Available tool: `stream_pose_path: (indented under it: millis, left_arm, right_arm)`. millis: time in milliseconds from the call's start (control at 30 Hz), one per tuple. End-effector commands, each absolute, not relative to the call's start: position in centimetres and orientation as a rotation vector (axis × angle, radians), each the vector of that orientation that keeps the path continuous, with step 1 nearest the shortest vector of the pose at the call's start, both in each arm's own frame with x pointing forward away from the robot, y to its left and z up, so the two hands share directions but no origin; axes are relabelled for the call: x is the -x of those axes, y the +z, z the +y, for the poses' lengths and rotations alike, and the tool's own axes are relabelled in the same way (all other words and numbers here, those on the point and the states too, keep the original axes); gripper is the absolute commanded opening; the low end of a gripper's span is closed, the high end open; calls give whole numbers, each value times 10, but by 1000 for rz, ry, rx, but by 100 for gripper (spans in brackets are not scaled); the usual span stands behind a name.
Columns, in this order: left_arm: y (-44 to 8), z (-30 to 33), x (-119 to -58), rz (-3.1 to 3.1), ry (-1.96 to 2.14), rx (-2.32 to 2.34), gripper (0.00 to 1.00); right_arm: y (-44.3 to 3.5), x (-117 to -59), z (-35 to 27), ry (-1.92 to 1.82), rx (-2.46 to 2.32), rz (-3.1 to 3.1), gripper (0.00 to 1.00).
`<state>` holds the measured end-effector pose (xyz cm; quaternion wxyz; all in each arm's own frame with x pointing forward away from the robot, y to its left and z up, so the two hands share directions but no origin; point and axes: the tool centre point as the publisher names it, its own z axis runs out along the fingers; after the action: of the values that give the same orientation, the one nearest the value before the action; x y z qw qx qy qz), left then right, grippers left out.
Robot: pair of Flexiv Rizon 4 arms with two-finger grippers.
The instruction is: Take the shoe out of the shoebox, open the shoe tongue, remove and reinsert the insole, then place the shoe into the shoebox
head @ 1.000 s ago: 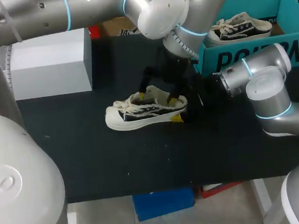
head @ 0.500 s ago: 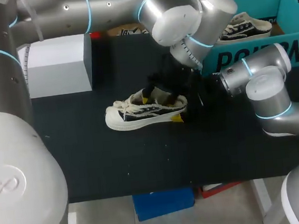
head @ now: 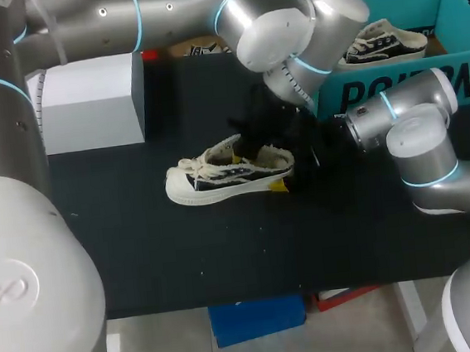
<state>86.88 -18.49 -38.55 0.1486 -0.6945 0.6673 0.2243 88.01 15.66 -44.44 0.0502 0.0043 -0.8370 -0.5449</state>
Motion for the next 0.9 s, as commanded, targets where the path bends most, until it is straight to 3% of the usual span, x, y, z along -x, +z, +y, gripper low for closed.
stream_pose_path:
  millis: [33, 467, 900]
  left_arm:
    - [-378, -182, -867, 1930, 619, 2001, 0]
    - [-334, -188, -869, 2021, 458, 2033, 0]
    - [-313, -155, -868, 2054, 255, 2170, 0]
  right_arm:
    - [-448, -881, 160, -1656, -12, -2549, 0]
    - [-448, -881, 160, -1656, -12, -2549, 0]
    - [-448, -881, 160, -1656, -12, -2549, 0]
